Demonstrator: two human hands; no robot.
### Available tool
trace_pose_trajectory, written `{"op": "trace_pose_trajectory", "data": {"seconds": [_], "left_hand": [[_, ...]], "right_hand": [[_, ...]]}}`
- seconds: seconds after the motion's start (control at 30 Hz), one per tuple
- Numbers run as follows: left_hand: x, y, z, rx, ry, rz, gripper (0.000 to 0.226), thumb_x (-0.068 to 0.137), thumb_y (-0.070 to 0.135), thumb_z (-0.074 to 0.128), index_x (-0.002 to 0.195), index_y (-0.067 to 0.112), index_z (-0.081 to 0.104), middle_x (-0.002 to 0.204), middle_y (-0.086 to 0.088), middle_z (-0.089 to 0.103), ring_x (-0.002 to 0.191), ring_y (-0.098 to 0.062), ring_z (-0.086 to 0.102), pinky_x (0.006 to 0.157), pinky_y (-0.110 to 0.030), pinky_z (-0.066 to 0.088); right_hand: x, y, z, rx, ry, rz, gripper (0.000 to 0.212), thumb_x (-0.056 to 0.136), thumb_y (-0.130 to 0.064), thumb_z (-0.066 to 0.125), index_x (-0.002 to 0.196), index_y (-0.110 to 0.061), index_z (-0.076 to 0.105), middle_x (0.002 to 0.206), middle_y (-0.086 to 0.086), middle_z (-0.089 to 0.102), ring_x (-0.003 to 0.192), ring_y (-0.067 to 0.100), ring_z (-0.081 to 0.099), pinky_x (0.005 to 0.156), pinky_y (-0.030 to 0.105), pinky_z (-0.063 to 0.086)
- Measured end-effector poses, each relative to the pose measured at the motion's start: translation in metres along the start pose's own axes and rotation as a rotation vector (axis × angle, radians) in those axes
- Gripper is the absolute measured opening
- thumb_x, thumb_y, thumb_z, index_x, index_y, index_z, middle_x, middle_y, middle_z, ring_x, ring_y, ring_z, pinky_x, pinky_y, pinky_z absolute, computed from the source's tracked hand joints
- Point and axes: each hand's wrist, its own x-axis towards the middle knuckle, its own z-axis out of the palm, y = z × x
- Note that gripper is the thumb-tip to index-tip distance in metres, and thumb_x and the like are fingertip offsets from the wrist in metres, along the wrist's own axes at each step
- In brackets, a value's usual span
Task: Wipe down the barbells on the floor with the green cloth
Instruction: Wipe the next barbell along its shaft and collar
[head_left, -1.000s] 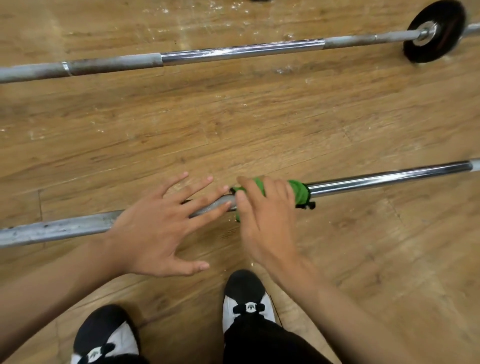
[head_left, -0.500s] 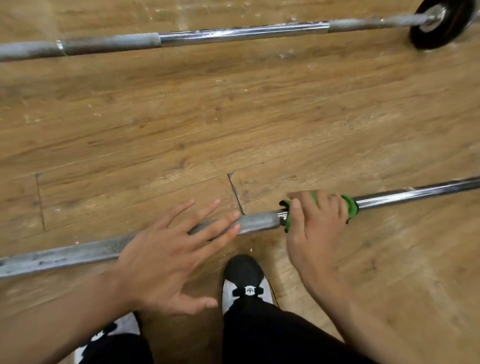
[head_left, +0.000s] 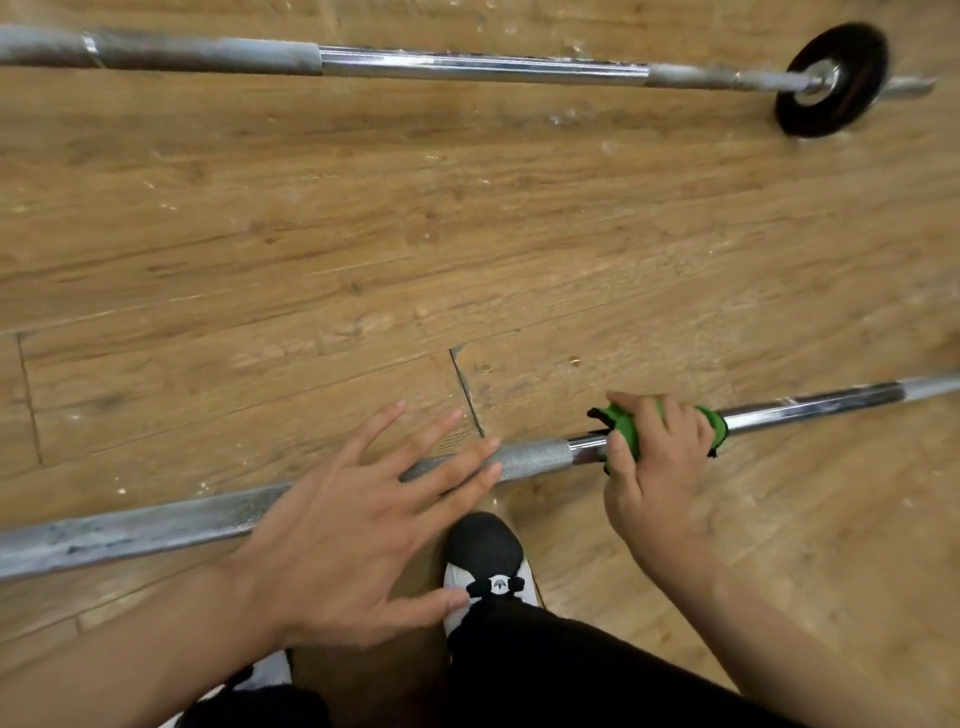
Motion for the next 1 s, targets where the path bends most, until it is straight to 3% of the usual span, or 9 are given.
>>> {"op": "trace_pose_trajectory", "data": {"seconds": [0.17, 0.3, 0.43, 0.5, 0.6, 0.7, 0.8, 1.0], "left_hand": [[0.005, -0.008, 0.003, -0.045, 0.034, 0.001, 0.086, 0.101, 0.076, 0.027, 0.163, 0.015, 0.033, 0.170, -0.004, 0.027, 0.159, -0.031, 0.019, 0.123, -0.062, 0.019], [0.000, -0.019, 0.000, -0.060, 0.019, 0.030, 0.083, 0.103, 0.073, 0.028, 0.162, 0.015, 0.035, 0.169, -0.006, 0.030, 0.157, -0.031, 0.025, 0.122, -0.060, 0.020], [0.001, -0.030, -0.003, -0.029, 0.020, 0.090, 0.086, 0.102, 0.075, 0.030, 0.162, 0.013, 0.034, 0.169, -0.008, 0.029, 0.159, -0.034, 0.020, 0.124, -0.058, 0.016], [0.002, -0.034, -0.004, -0.013, 0.031, 0.097, 0.091, 0.100, 0.079, 0.028, 0.162, 0.011, 0.033, 0.169, -0.008, 0.028, 0.160, -0.034, 0.017, 0.125, -0.058, 0.014], [0.003, -0.036, -0.004, 0.008, 0.043, 0.083, 0.092, 0.101, 0.079, 0.027, 0.163, 0.011, 0.030, 0.171, -0.008, 0.025, 0.161, -0.033, 0.012, 0.126, -0.058, 0.013], [0.005, -0.036, -0.002, 0.007, 0.031, 0.041, 0.089, 0.102, 0.076, 0.026, 0.164, 0.012, 0.027, 0.172, -0.007, 0.022, 0.161, -0.032, 0.011, 0.126, -0.058, 0.012], [0.011, -0.035, -0.003, 0.009, 0.008, 0.007, 0.085, 0.104, 0.072, 0.026, 0.164, 0.013, 0.026, 0.172, -0.006, 0.022, 0.161, -0.031, 0.011, 0.127, -0.056, 0.011], [0.057, -0.021, -0.013, 0.011, -0.026, 0.048, 0.085, 0.104, 0.069, 0.026, 0.166, 0.010, 0.021, 0.173, -0.010, 0.017, 0.161, -0.032, 0.012, 0.127, -0.052, 0.011]], "right_hand": [[0.009, 0.006, -0.015, -0.062, -0.225, -0.062, 0.073, 0.101, -0.068, 0.024, 0.126, -0.014, 0.065, 0.106, 0.004, 0.056, 0.098, 0.030, 0.051, 0.090, 0.047, 0.035], [0.034, 0.001, -0.042, -0.201, -0.579, -0.054, 0.078, 0.093, -0.077, 0.024, 0.135, -0.020, 0.057, 0.114, 0.003, 0.055, 0.110, 0.030, 0.053, 0.099, 0.048, 0.036], [0.074, -0.011, -0.057, -0.236, -0.882, -0.085, 0.085, 0.085, -0.077, 0.018, 0.144, -0.024, 0.049, 0.123, -0.001, 0.053, 0.119, 0.025, 0.051, 0.098, 0.039, 0.035], [0.076, -0.010, -0.054, -0.235, -0.887, -0.087, 0.084, 0.085, -0.077, 0.019, 0.145, -0.025, 0.048, 0.123, -0.003, 0.053, 0.119, 0.023, 0.052, 0.098, 0.039, 0.035], [0.069, -0.003, -0.047, -0.177, -0.766, -0.116, 0.075, 0.090, -0.073, 0.027, 0.140, -0.023, 0.053, 0.115, -0.006, 0.053, 0.111, 0.023, 0.055, 0.098, 0.046, 0.040], [0.070, 0.011, -0.041, -0.093, -0.732, -0.228, 0.067, 0.094, -0.069, 0.035, 0.139, -0.022, 0.054, 0.114, -0.005, 0.054, 0.106, 0.023, 0.055, 0.095, 0.052, 0.043], [0.074, 0.025, -0.037, -0.039, -0.716, -0.352, 0.069, 0.097, -0.072, 0.033, 0.140, -0.020, 0.051, 0.116, -0.001, 0.054, 0.103, 0.024, 0.055, 0.089, 0.048, 0.045], [0.087, 0.051, -0.032, -0.056, -0.671, -0.629, 0.062, 0.098, -0.058, 0.041, 0.146, -0.018, 0.042, 0.116, 0.007, 0.053, 0.102, 0.028, 0.050, 0.086, 0.040, 0.036]]}}
